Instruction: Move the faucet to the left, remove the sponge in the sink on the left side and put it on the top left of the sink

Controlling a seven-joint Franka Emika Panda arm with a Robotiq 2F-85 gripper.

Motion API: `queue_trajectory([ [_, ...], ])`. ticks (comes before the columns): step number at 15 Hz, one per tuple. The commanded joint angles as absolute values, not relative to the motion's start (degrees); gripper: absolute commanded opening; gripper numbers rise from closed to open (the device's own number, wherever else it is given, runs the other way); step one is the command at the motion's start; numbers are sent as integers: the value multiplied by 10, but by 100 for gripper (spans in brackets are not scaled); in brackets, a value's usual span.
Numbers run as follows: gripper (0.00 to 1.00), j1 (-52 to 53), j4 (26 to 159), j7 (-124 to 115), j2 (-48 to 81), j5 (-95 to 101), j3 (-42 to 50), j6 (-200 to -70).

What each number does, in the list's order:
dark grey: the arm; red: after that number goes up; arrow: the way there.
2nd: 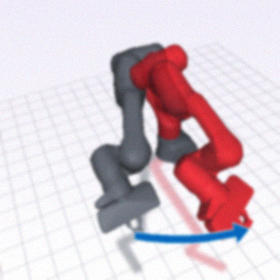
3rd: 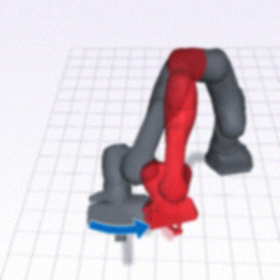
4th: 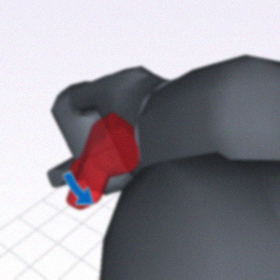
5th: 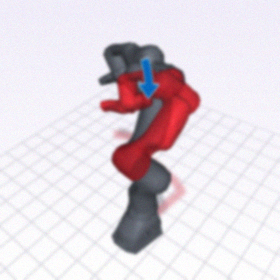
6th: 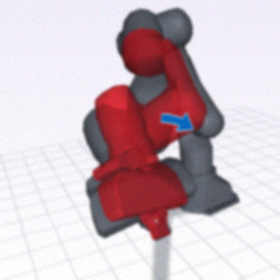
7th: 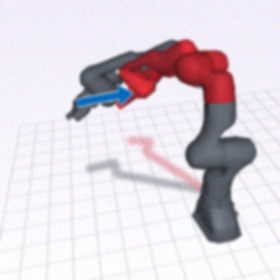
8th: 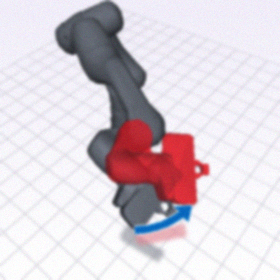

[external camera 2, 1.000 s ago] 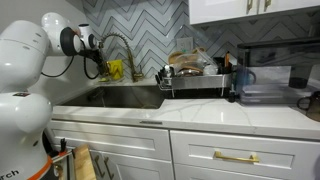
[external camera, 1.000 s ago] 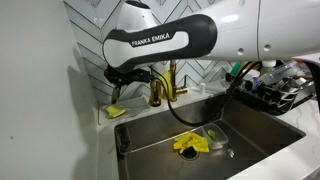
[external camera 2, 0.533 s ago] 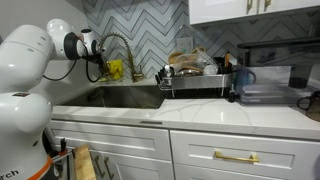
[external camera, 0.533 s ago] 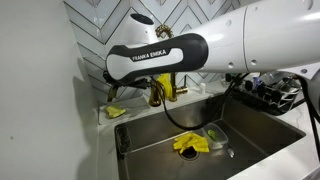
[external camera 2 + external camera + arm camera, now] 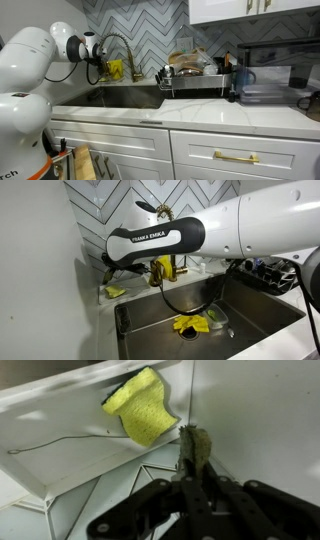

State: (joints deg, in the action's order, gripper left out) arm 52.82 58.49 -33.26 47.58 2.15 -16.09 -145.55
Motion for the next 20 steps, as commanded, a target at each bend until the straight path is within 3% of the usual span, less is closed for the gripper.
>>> queue_trajectory([
  [1,44,517,577,-330,485,-11,-186,-1433],
  [7,90,519,574,-351,480,-25,-180,-1374],
  [9,100,522,575,-369,467,-23,-176,-1323],
  [20,100,556,556,-592,367,6,-159,-942],
])
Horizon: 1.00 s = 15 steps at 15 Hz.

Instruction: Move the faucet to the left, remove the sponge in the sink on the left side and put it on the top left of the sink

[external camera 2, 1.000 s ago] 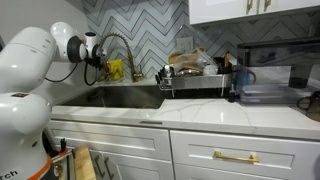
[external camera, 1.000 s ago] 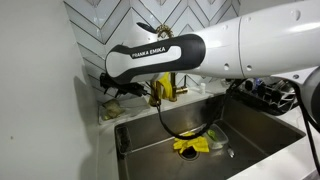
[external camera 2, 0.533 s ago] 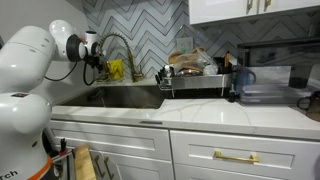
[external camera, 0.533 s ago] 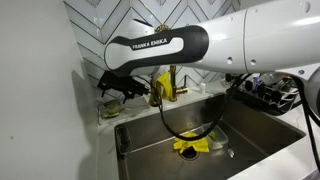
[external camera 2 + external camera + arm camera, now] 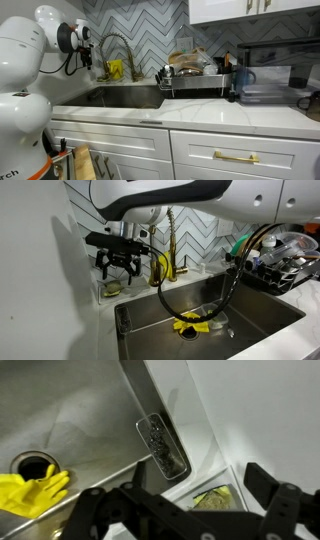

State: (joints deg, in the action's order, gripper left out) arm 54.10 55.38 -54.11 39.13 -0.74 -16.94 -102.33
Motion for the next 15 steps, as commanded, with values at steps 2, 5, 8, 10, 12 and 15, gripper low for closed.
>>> queue_trajectory([
  [2,100,564,560,-608,349,28,-153,-875],
  [5,100,576,557,-581,334,82,-153,-782],
  [8,100,594,568,-560,312,154,-152,-733],
  [10,100,603,581,-566,298,192,-153,-758],
  [12,100,609,594,-579,282,217,-156,-776],
  [15,100,614,618,-581,260,249,-159,-807],
])
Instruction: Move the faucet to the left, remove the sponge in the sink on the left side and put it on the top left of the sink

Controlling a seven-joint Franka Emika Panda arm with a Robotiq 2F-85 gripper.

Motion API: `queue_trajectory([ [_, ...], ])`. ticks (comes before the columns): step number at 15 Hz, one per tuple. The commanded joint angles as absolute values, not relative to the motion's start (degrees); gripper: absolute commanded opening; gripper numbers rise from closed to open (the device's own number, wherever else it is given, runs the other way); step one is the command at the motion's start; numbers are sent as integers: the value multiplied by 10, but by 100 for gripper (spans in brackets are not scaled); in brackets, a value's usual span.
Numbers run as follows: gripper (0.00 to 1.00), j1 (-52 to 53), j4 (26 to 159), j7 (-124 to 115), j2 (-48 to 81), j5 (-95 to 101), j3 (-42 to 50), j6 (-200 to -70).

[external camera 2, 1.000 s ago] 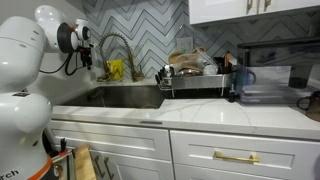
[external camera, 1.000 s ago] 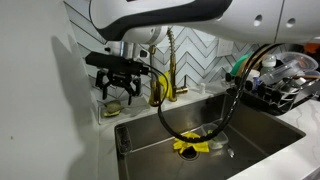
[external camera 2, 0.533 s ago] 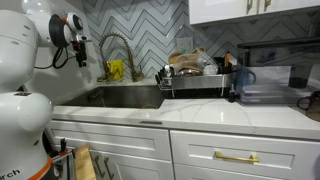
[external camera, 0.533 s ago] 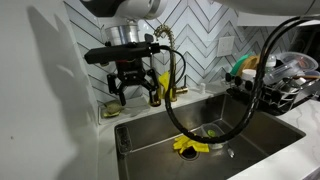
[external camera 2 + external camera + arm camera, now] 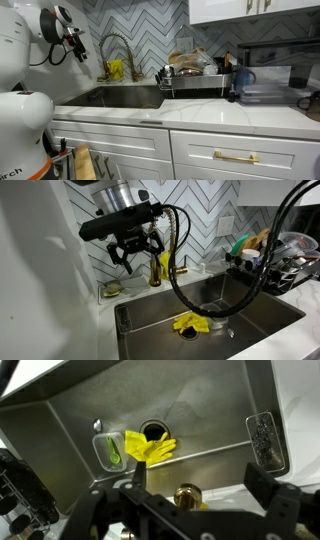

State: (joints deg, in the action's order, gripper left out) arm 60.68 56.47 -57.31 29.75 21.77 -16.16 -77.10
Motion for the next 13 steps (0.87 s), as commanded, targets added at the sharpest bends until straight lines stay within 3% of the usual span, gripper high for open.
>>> queue_trajectory([
  [1,100,614,628,-576,254,257,-160,-824],
  [8,100,611,727,-574,203,316,-162,-946],
  [9,100,612,666,-571,239,299,-162,-911],
  [13,100,612,696,-571,223,307,-162,-932],
])
